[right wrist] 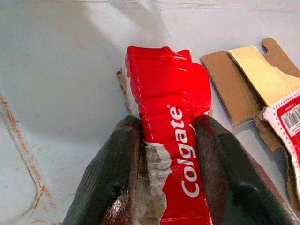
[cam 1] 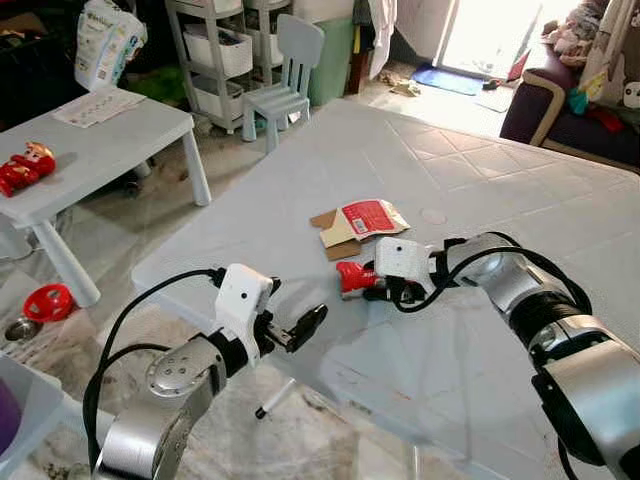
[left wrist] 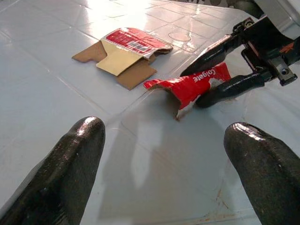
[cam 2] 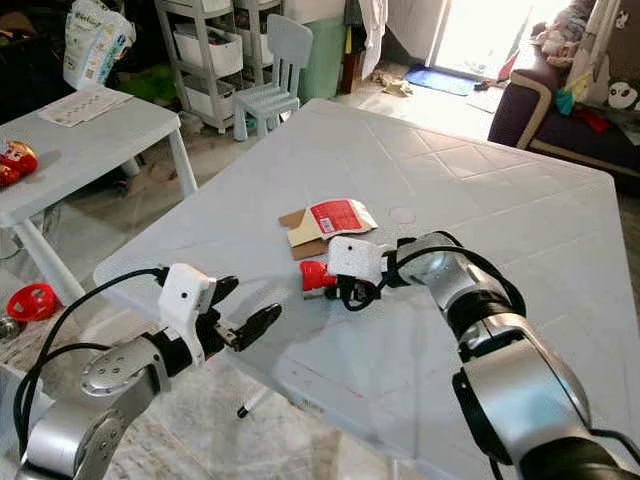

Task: Picking trash to rubbish bin

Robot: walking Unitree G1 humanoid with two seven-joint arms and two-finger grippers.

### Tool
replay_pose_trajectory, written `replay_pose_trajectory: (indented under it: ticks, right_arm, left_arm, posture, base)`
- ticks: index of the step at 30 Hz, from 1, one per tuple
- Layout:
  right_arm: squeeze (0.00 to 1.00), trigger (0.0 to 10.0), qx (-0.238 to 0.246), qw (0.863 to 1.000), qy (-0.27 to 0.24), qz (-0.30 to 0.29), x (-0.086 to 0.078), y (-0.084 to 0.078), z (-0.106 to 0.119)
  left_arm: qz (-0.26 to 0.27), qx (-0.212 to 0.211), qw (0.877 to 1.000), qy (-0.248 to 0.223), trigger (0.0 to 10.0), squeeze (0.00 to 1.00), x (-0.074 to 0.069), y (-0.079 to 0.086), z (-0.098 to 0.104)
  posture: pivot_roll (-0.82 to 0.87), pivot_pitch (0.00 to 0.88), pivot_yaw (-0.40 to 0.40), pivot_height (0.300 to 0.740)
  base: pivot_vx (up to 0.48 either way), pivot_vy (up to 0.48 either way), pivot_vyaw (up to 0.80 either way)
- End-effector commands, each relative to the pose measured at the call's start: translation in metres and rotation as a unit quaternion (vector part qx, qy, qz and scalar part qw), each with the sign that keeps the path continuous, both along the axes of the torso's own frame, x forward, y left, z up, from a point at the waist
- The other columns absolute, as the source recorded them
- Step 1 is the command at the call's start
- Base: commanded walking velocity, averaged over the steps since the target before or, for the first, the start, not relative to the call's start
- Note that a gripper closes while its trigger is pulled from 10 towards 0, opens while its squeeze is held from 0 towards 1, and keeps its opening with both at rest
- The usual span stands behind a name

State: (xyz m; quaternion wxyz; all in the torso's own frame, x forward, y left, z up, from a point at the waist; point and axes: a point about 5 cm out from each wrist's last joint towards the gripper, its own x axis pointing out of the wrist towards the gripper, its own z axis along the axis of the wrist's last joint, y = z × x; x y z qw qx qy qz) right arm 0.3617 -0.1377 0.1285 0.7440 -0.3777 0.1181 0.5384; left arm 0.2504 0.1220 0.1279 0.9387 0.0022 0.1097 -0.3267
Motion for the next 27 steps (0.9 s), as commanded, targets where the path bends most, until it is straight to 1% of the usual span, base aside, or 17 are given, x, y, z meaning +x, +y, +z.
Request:
replay_pose_trajectory:
  ticks: [1, 6, 7, 12, 13, 14, 16, 17, 18, 19, 20, 21, 23, 24, 25, 26, 27]
  right_arm:
    - [0.0, 0.0, 0.013, 1.0, 0.003, -0.019, -0.001, -0.006, -0.004]
    - [0.0, 0.0, 0.067, 0.997, -0.01, -0.047, -0.004, -0.008, -0.007]
    - [0.0, 0.0, 0.067, 0.997, -0.01, -0.047, -0.004, -0.008, -0.007]
    - [0.0, 0.0, 0.108, 0.991, -0.019, -0.079, -0.006, -0.011, -0.01]
    - [0.0, 0.0, 0.119, 0.989, -0.021, -0.088, -0.005, -0.012, -0.01]
    - [0.0, 0.0, 0.151, 0.982, -0.022, -0.108, -0.005, -0.012, -0.009]
    - [0.0, 0.0, 0.161, 0.98, -0.021, -0.114, -0.004, -0.012, -0.008]
    - [0.0, 0.0, 0.195, 0.971, -0.028, -0.133, -0.003, -0.012, -0.005]
    - [0.0, 0.0, 0.205, 0.968, -0.031, -0.138, -0.003, -0.012, -0.004]
    - [0.0, 0.0, 0.205, 0.968, -0.031, -0.138, -0.003, -0.012, -0.004]
    - [0.0, 0.0, 0.239, 0.957, -0.046, -0.157, -0.003, -0.012, 0.001]
    - [0.0, 0.0, 0.239, 0.957, -0.046, -0.157, -0.003, -0.012, 0.001]
    - [0.0, 0.0, 0.291, 0.935, -0.072, -0.19, -0.003, -0.013, 0.01]
    - [0.0, 0.0, 0.306, 0.927, -0.082, -0.2, -0.004, -0.013, 0.014]
    - [0.0, 0.0, 0.324, 0.915, -0.095, -0.219, -0.005, -0.014, 0.018]
    - [0.0, 0.0, 0.324, 0.915, -0.095, -0.219, -0.005, -0.014, 0.018]
    - [0.0, 0.0, 0.351, 0.894, -0.114, -0.252, -0.009, -0.016, 0.024]
  left_arm:
    - [-0.012, 0.001, 1.0, -0.008, 10.0, 0.0, 0.003, -0.004, 0.003]
    - [-0.008, 0.0, 1.0, -0.013, 10.0, 0.0, 0.005, -0.004, 0.004]
    - [-0.008, 0.0, 1.0, -0.013, 10.0, 0.0, 0.005, -0.004, 0.004]
    - [-0.009, -0.002, 1.0, -0.014, 10.0, 0.0, 0.007, -0.007, 0.004]
    - [-0.009, -0.004, 1.0, -0.016, 10.0, 0.0, 0.007, -0.007, 0.004]
    - [-0.003, -0.007, 1.0, -0.024, 10.0, 0.0, 0.009, -0.006, 0.007]
    - [0.0, -0.008, 1.0, -0.027, 10.0, 0.0, 0.01, -0.005, 0.008]
    - [0.01, -0.007, 0.999, -0.031, 10.0, 0.0, 0.014, -0.003, 0.009]
    - [0.012, -0.007, 0.999, -0.032, 10.0, 0.0, 0.015, -0.002, 0.009]
    - [0.012, -0.007, 0.999, -0.032, 10.0, 0.0, 0.015, -0.002, 0.009]
    - [0.017, -0.007, 0.999, -0.035, 10.0, 0.0, 0.018, 0.0, 0.009]
    - [0.017, -0.007, 0.999, -0.035, 10.0, 0.0, 0.018, 0.0, 0.009]
    - [0.026, -0.002, 0.999, -0.039, 10.0, 0.0, 0.024, 0.002, 0.009]
    - [0.029, 0.001, 0.999, -0.041, 10.0, 0.0, 0.027, 0.003, 0.009]
    - [0.03, 0.003, 0.998, -0.046, 10.0, 0.0, 0.03, 0.003, 0.01]
    - [0.03, 0.003, 0.998, -0.046, 10.0, 0.0, 0.03, 0.003, 0.01]
    - [0.032, 0.006, 0.998, -0.057, 10.0, 0.0, 0.036, 0.002, 0.013]
  posture:
    - [0.07, 0.028, -0.065, 0.74]
    - [0.06, 0.023, -0.063, 0.74]
    - [0.06, 0.023, -0.063, 0.74]
    - [0.04, 0.02, -0.056, 0.74]
    - [0.04, 0.02, -0.056, 0.74]
    - [0.04, 0.017, -0.054, 0.74]
    - [0.04, 0.017, -0.054, 0.74]
    - [0.03, 0.016, -0.049, 0.74]
    - [0.03, 0.016, -0.048, 0.74]
    - [0.03, 0.016, -0.048, 0.74]
    - [0.02, 0.017, -0.041, 0.74]
    - [0.02, 0.017, -0.041, 0.74]
    - [0.01, 0.018, -0.032, 0.74]
    - [0.0, 0.019, -0.027, 0.74]
    - [0.0, 0.02, -0.024, 0.74]
    - [0.0, 0.02, -0.024, 0.74]
    - [-0.02, 0.023, -0.012, 0.74]
  base:
    - [0.0, 0.0, 0.0]
    - [0.0, 0.0, 0.0]
    - [0.0, 0.0, 0.0]
    - [0.0, 0.0, 0.0]
    - [0.0, 0.0, 0.0]
    - [0.0, 0.0, 0.0]
    - [0.0, 0.0, 0.0]
    - [0.0, 0.0, 0.0]
    - [0.0, 0.0, 0.0]
    - [0.0, 0.0, 0.0]
    - [0.0, 0.0, 0.0]
    - [0.0, 0.0, 0.0]
    - [0.0, 0.0, 0.0]
    - [0.0, 0.0, 0.0]
    - [0.0, 0.0, 0.0]
    - [0.0, 0.0, 0.0]
    - [0.0, 0.0, 0.0]
